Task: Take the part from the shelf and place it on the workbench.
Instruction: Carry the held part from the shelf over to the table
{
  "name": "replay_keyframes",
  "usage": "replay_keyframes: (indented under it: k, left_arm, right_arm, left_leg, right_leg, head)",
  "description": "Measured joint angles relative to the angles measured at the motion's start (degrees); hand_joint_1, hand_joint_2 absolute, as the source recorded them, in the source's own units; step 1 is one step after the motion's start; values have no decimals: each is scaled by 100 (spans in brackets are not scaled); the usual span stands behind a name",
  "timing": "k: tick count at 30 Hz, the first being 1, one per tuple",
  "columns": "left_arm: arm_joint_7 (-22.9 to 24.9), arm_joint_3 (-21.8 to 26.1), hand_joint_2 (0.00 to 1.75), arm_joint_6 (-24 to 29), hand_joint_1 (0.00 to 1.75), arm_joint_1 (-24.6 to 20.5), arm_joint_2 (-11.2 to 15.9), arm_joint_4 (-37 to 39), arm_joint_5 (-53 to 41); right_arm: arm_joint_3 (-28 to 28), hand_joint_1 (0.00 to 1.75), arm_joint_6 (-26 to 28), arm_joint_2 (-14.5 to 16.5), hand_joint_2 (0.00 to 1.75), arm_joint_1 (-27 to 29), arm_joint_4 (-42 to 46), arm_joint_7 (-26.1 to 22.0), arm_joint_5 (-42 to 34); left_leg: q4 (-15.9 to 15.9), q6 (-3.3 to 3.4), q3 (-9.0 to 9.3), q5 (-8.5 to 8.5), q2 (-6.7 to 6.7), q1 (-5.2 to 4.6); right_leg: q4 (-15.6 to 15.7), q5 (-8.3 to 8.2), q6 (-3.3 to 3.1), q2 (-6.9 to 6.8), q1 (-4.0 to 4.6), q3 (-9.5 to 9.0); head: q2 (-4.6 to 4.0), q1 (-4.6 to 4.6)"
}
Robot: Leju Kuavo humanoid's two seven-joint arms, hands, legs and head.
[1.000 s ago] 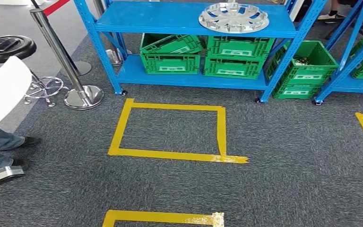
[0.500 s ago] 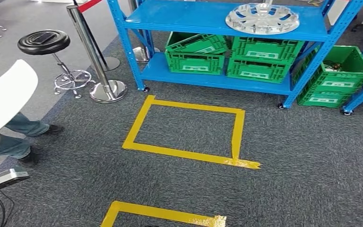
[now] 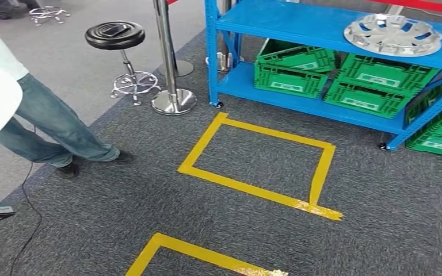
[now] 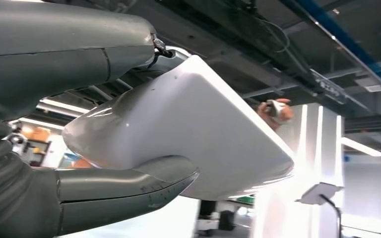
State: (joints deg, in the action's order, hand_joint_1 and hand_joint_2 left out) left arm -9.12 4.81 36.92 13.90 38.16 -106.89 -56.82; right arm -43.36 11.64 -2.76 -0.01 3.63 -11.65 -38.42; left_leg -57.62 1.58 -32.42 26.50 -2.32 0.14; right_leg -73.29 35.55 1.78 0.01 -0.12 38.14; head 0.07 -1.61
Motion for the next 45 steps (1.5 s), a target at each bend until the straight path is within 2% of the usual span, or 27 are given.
replay_keyframes:
  k: [1, 3, 5, 7, 9, 11, 12, 14, 15, 17, 18, 19, 21, 23, 25, 27, 29, 30, 31, 32, 34, 36, 38, 40, 42, 44, 45]
  left_arm:
    - [-16, 5, 175, -4, 175, 14, 7, -13, 6]
    - [-40, 8, 175, -5, 175, 18, 25, -38, 9]
    - [-49, 11, 175, -7, 175, 31, 52, -59, 10]
    - [-52, 19, 175, -8, 175, 66, 81, -69, 14]
    - [-52, 28, 175, -7, 175, 86, 108, -78, 20]
    - [-52, 31, 175, -7, 175, 77, 125, -85, 26]
    - [-52, 28, 175, -7, 175, 74, 129, -86, 27]
    - [-52, 16, 175, -6, 175, 81, 127, -86, 27]
    - [-51, 10, 175, -5, 175, 75, 131, -86, 32]
    - [-43, -5, 175, -16, 175, 17, 147, -86, 67]
    - [-36, -14, 175, -28, 175, -32, 156, -86, 95]
    - [-29, -21, 175, -44, 175, -88, 167, -85, 129]
    - [-27, -27, 175, -96, 175, -167, 181, -84, 230]
    - [-48, -26, 175, -167, 175, -187, 184, -86, 374]
    - [-87, -24, 175, -242, 175, -206, 172, -88, 514]
    - [-133, -25, 175, -327, 175, -219, 136, -89, 621]
    - [-166, -29, 175, -402, 175, -197, 83, -89, 673]
    - [-173, -31, 175, -427, 175, -186, 59, -89, 678]
    - [-175, -31, 175, -444, 175, -178, 37, -92, 679]
    - [-175, -31, 175, -455, 175, -176, 17, -96, 678]
    - [-175, -31, 175, -469, 175, -181, -16, -103, 677]
    - [-175, -31, 175, -496, 175, -186, -41, -105, 673]
    - [-175, -33, 175, -529, 175, -182, -60, -106, 654]
    - [-175, -39, 175, -560, 175, -207, -80, -106, 634]
    - [-175, -65, 175, -600, 175, -268, -110, -105, 625]
    - [-175, -113, 175, -647, 175, -311, -148, -104, 607]
    - [-176, -143, 175, -666, 175, -326, -169, -104, 598]
  right_arm:
    - [3, 0, 2, 7, 0, -7, -15, -20, 1]
    - [6, 0, 9, 10, 0, -24, -36, -50, 3]
    - [8, 0, 14, 15, 0, -54, -49, -61, 4]
    - [14, 0, 19, 20, 0, -84, -55, -61, 4]
    - [26, 0, 21, 25, 0, -94, -58, -63, 5]
    - [38, 0, 21, 30, 0, -90, -63, -66, 6]
    - [43, 0, 21, 31, 0, -86, -68, -67, 7]
    - [51, 0, 29, 31, 0, -84, -75, -67, 8]
    - [54, 0, 39, 31, 0, -86, -76, -67, 8]
    - [60, 0, 67, 31, 0, -92, -75, -45, 7]
    - [61, 0, 83, 31, 0, -95, -74, -19, 7]
    - [62, 0, 96, 30, 0, -99, -73, 17, 9]
    - [63, 0, 114, 30, 0, -111, -71, 88, 21]
    - [63, 0, 120, 33, 0, -125, -60, 138, 34]
    - [62, 0, 123, 38, 0, -131, -48, 181, 45]
    - [61, 0, 125, 40, 0, -121, -46, 228, 55]
    - [57, 0, 126, 44, 0, -98, -48, 254, 63]
    - [53, 0, 126, 48, 0, -90, -48, 255, 68]
    - [47, 0, 126, 52, 0, -88, -49, 254, 75]
    - [41, 0, 126, 55, 0, -93, -49, 251, 80]
    - [32, 0, 127, 56, 0, -100, -52, 246, 87]
    - [23, 0, 128, 61, 0, -106, -57, 241, 98]
    - [-4, 0, 130, 74, 0, -124, -60, 235, 123]
    - [-43, 0, 136, 94, 0, -143, -65, 225, 152]
    - [-68, 0, 150, 104, 0, -149, -78, 210, 169]
    - [-81, 0, 163, 105, 0, -151, -92, 197, 176]
    - [-90, 0, 167, 106, 0, -154, -97, 192, 179]
  left_leg:
    - [-9, -3, 3, 0, -88, 1]
    - [-43, -24, -11, 6, -250, 6]
    - [-71, -85, -69, -7, -395, 21]
    - [-67, -169, -123, -40, -524, 43]
    - [-192, -236, -196, 40, -341, 37]
    - [-734, -290, -444, 340, 18, 34]
    - [-1134, -317, -630, 521, 119, 48]
    - [-1659, -358, -878, 664, 173, 82]
    - [-1624, -371, -858, 576, 190, 95]
    - [-934, -373, -500, 181, 324, 105]
    - [-549, -358, -297, 49, 474, 82]
    - [-264, -317, -156, -30, 581, 58]
    - [-98, -224, -100, -17, 647, 6]
    - [-71, -141, -121, -41, 503, 6]
    - [-40, -64, -121, -66, 382, 19]
    - [-32, -12, -125, -72, 262, 20]
    - [-36, 5, -125, -68, 110, 9]
    - [-39, 7, -121, -67, 28, 6]
    - [-41, 6, -114, -67, -58, 4]
    - [-43, 3, -106, -65, -141, 5]
    - [-64, -21, -111, -56, -298, 3]
    - [-75, -83, -156, -72, -446, 18]
    - [-73, -155, -199, -98, -573, 45]
    - [-260, -210, -290, 24, -373, 33]
    - [-858, -259, -557, 348, 6, 25]
    - [-1539, -299, -870, 614, 156, 54]
    - [-1669, -312, -927, 613, 181, 69]
  right_leg:
    - [323, -222, -15, 49, -3, -142]
    - [1102, -566, -59, 323, -27, -494]
    - [1473, -620, -92, 512, -41, -691]
    - [1536, -614, -126, 410, -39, -744]
    - [1601, -643, -186, 248, -50, -783]
    - [1638, -647, -236, 75, -50, -817]
    - [1639, -637, -250, -12, -44, -823]
    - [1637, -616, -254, -184, -38, -832]
    - [1636, -603, -247, -269, -37, -844]
    - [1636, -565, -212, -428, -37, -893]
    - [1635, -542, -188, -497, -24, -916]
    - [1632, -519, -160, -562, -7, -936]
    - [1635, -489, -107, -685, 26, -960]
    - [1633, -452, -47, -742, 14, -975]
    - [1385, -272, 2, -462, -19, -858]
    - [660, 78, 10, -102, -33, -496]
    - [-34, 272, -5, -10, -23, -105]
    - [-109, 207, -17, -3, -19, -25]
    - [64, 24, -34, 16, -17, -59]
    - [433, -227, -55, 77, -17, -192]
    - [1206, -585, -91, 348, -35, -506]
    - [1514, -641, -103, 491, -43, -662]
    - [1557, -652, -126, 360, -42, -708]
    - [1610, -676, -181, 198, -54, -749]
    - [1640, -675, -225, 35, -44, -779]
    - [1639, -658, -242, -131, -25, -787]
    - [1638, -646, -243, -218, -19, -793]
  head:
    - [0, 1]
    - [0, -2]
    - [0, -4]
    - [0, -4]
    - [0, -21]
    - [0, -44]
    - [0, -52]
    - [0, -52]
    - [0, -52]
    - [0, -54]
    - [0, -55]
    - [0, -53]
    - [0, -45]
    - [0, -38]
    - [0, -27]
    - [0, -14]
    - [0, -12]
    - [0, -11]
    - [0, -12]
    - [0, -11]
    - [0, -15]
    - [0, -18]
    - [0, -17]
    - [0, -38]
    - [0, -61]
    - [0, -66]
    - [0, -67]
